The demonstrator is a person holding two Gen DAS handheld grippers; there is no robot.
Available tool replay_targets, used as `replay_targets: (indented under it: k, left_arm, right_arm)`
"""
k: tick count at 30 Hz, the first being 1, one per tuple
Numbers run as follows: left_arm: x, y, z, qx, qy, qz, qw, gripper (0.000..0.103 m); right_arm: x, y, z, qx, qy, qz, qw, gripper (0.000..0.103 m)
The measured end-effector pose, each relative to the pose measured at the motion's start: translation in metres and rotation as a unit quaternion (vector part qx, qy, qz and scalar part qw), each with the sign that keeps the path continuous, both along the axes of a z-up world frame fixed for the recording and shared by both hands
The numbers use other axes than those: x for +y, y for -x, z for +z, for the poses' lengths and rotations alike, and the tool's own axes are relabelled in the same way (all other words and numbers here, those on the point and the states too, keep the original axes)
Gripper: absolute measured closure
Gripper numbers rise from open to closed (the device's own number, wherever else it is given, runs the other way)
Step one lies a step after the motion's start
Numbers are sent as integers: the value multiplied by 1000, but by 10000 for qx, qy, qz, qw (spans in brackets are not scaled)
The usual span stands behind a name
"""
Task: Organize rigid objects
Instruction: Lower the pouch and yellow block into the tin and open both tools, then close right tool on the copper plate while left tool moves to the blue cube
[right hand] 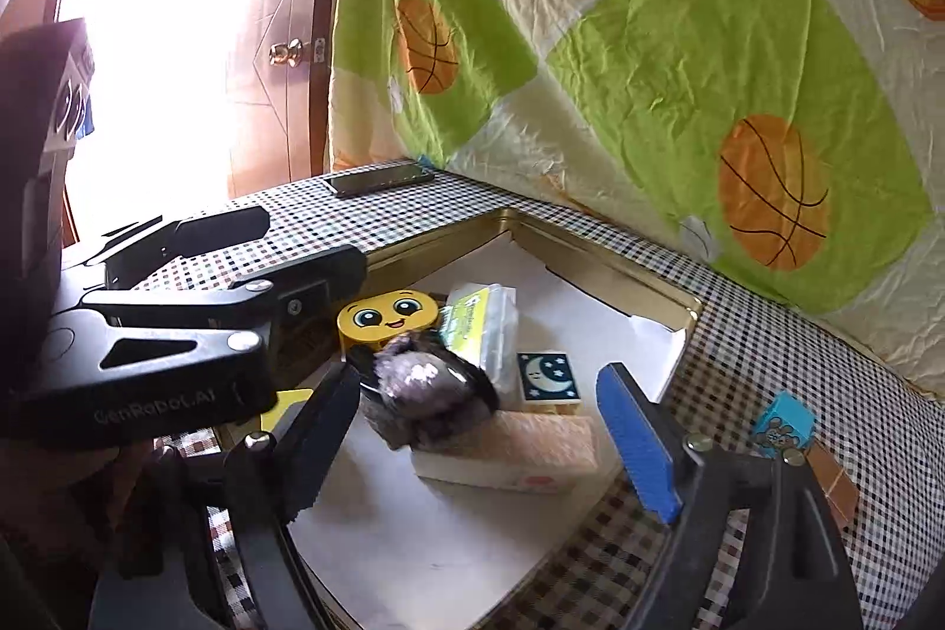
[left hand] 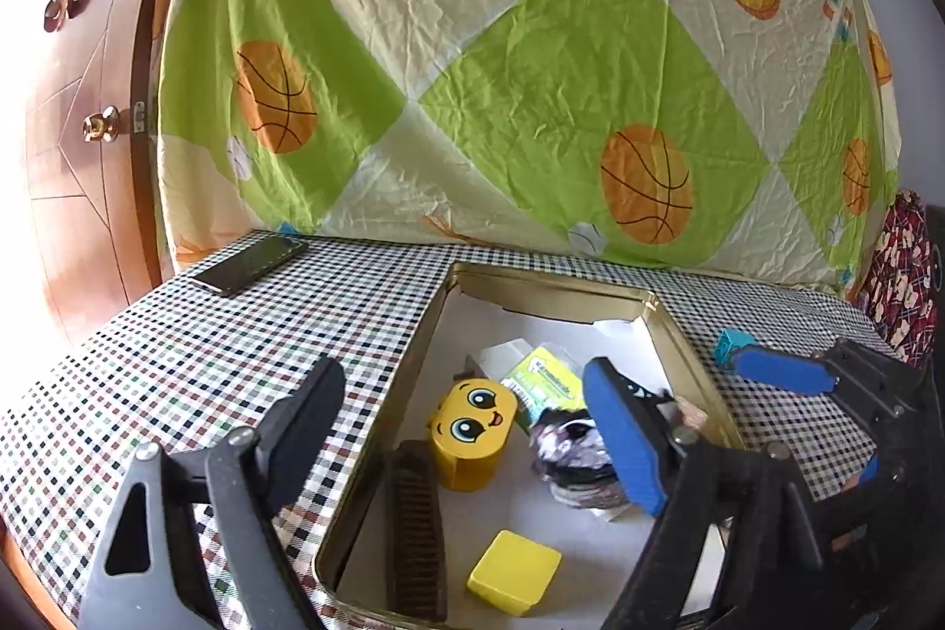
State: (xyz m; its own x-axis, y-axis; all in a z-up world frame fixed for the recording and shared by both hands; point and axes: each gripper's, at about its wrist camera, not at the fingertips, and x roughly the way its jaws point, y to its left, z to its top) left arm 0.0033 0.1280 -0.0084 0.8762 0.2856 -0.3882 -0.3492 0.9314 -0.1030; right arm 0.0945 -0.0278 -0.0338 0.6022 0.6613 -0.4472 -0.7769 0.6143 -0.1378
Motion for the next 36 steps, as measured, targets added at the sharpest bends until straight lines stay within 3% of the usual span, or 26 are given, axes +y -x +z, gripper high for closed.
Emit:
replay_targets:
  k: [2, 8, 13, 17, 20, 22, 26, 28, 36]
  left_arm:
    - [-2, 2, 2, -90, -6, 60, 9999, 3]
    - [-23, -4, 11, -213, 101, -174, 9996, 2]
    - [-73, -22, 22, -205, -33, -789, 9967, 1]
    - [-119, -50, 23, 89, -47, -1353, 9908, 1]
    - [-149, -77, 22, 268, -214, -1646, 9858, 1]
    - [-160, -95, 20, 468, -370, -1482, 9872, 1]
    - [-164, -126, 17, 652, -351, -1304, 9887, 1]
    - [-161, -137, 14, 783, -164, -1235, 9891, 1]
    - [-161, -174, 4, 1010, -33, -988, 9900, 1]
  right_arm:
    - [-22, -6, 4, -63, -78, -164, 9998, 19]
    - [-91, -38, 12, -80, -249, -940, 9952, 18]
    - [-145, -72, 9, 47, -294, -1803, 9832, 18]
    - [-172, -101, 2, 243, -195, -2167, 9757, 18]
    - [-176, -125, -5, 468, -70, -2180, 9748, 18]
    - [-173, -139, -11, 673, 43, -2061, 9762, 18]
    - [-160, -157, -22, 764, 413, -1866, 9786, 18]
    - [-154, -167, -26, 825, 548, -1788, 9789, 18]
    - [-141, -191, -40, 1266, 714, -1384, 9796, 18]
